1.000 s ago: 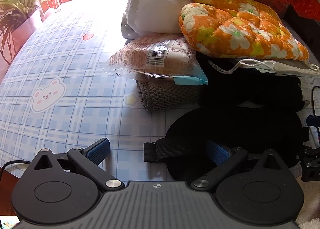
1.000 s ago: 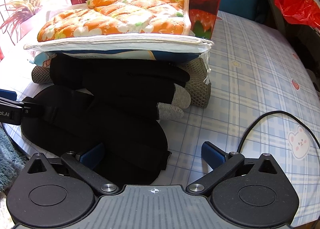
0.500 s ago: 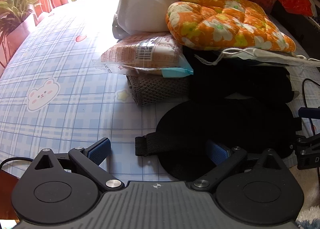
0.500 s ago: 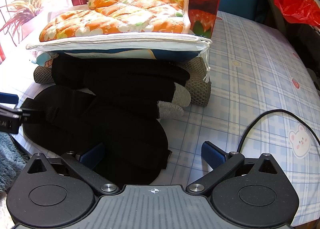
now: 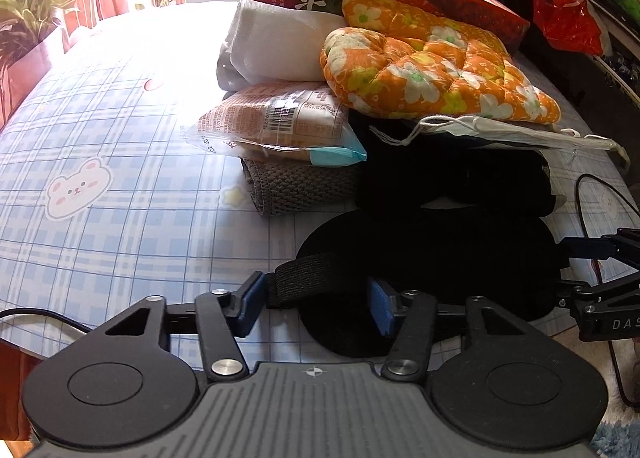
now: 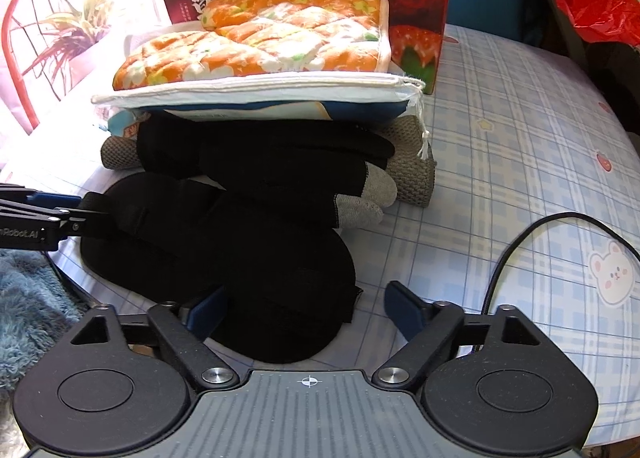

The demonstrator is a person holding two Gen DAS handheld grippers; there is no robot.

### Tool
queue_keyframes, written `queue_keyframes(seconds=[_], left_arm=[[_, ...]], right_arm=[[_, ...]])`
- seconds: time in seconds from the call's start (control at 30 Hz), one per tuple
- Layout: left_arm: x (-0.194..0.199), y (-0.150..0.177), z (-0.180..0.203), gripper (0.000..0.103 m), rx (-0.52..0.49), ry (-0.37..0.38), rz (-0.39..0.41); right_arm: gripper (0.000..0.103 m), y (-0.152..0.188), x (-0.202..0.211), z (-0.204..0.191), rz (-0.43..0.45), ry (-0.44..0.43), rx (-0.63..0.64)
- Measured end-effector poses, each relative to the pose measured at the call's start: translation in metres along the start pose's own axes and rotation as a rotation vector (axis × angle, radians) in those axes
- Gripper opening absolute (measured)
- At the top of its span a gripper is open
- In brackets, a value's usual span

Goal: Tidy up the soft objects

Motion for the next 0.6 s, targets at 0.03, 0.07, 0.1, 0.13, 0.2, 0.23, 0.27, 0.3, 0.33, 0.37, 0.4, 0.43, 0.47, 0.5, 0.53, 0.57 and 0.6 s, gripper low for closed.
queue_keyframes(seconds=[0.03, 0.07, 0.1, 0.13, 0.2, 0.23, 0.27, 0.3, 0.33, 0.37, 0.4, 0.43, 0.47, 0.5, 0.53, 0.57, 0.6], left_arm=[[0.001, 0.000, -0.001, 0.044, 0.006, 0.007, 0.003], [0.000, -0.002, -0.002, 0.042, 0.009, 0.009, 0.007], [0.001, -0.002, -0.004, 0.036, 0.012, 0.009, 0.013], [0.001, -0.003, -0.004, 0.030, 0.011, 0.004, 0.019], [0.003, -0.003, -0.004, 0.022, 0.009, -0.004, 0.031], [0.005, -0.003, -0.004, 0.018, 0.007, -0.006, 0.038], [0.006, -0.004, -0.003, 0.016, 0.004, -0.004, 0.045], [0.008, -0.004, -0.003, 0.012, 0.002, -0.004, 0.051], [0.009, -0.004, -0.001, 0.009, -0.003, -0.007, 0.063], [0.010, -0.005, -0.001, 0.008, -0.005, -0.005, 0.071], [0.013, -0.006, 0.000, 0.008, -0.007, -0.001, 0.084], [0.016, -0.006, 0.001, 0.007, -0.011, 0.009, 0.099], [0.018, -0.007, 0.002, 0.006, -0.015, 0.014, 0.106], [0.020, -0.007, 0.003, 0.006, -0.022, 0.015, 0.118], [0.022, -0.007, 0.005, 0.006, -0.032, 0.017, 0.129], [0.024, -0.007, 0.007, 0.006, -0.038, 0.016, 0.137], [0.026, -0.008, 0.008, 0.006, -0.043, 0.014, 0.143]], right_arm=[[0.073, 0.000, 0.001, 0.000, 0.003, -0.008, 0.001], [0.068, 0.000, 0.002, -0.001, 0.005, -0.014, 0.001], [0.065, 0.000, 0.002, -0.002, 0.008, -0.023, 0.000], [0.063, 0.000, 0.004, -0.003, 0.013, -0.031, -0.001], [0.059, 0.000, 0.005, -0.004, 0.018, -0.030, -0.002], [0.053, -0.001, 0.005, -0.004, 0.023, -0.033, -0.005], [0.049, -0.002, 0.007, -0.003, 0.031, -0.033, -0.009], [0.046, -0.003, 0.008, -0.002, 0.041, -0.028, -0.012], [0.040, -0.003, 0.010, -0.001, 0.051, -0.024, -0.016], [0.035, -0.004, 0.013, 0.000, 0.062, -0.024, -0.021], [0.033, -0.005, 0.015, 0.001, 0.071, -0.027, -0.024], [0.027, -0.005, 0.017, 0.002, 0.079, -0.031, -0.027], [0.023, -0.006, 0.019, 0.003, 0.088, -0.037, -0.031], [0.022, -0.007, 0.022, 0.004, 0.098, -0.041, -0.035], [0.019, -0.007, 0.025, 0.004, 0.109, -0.044, -0.036], [0.017, -0.008, 0.027, 0.005, 0.118, -0.048, -0.036], [0.015, -0.009, 0.030, 0.005, 0.125, -0.054, -0.035]])
Point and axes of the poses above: each gripper's, at about its wrist camera, not at the fingertips, and x roughly against the way its jaws point, z to its right, y to its underside, the point moved 7 cm from there along -x, roughly the way its jaws point, and after that the axes turned 2 degrees about -z, right-handed, at the moved point
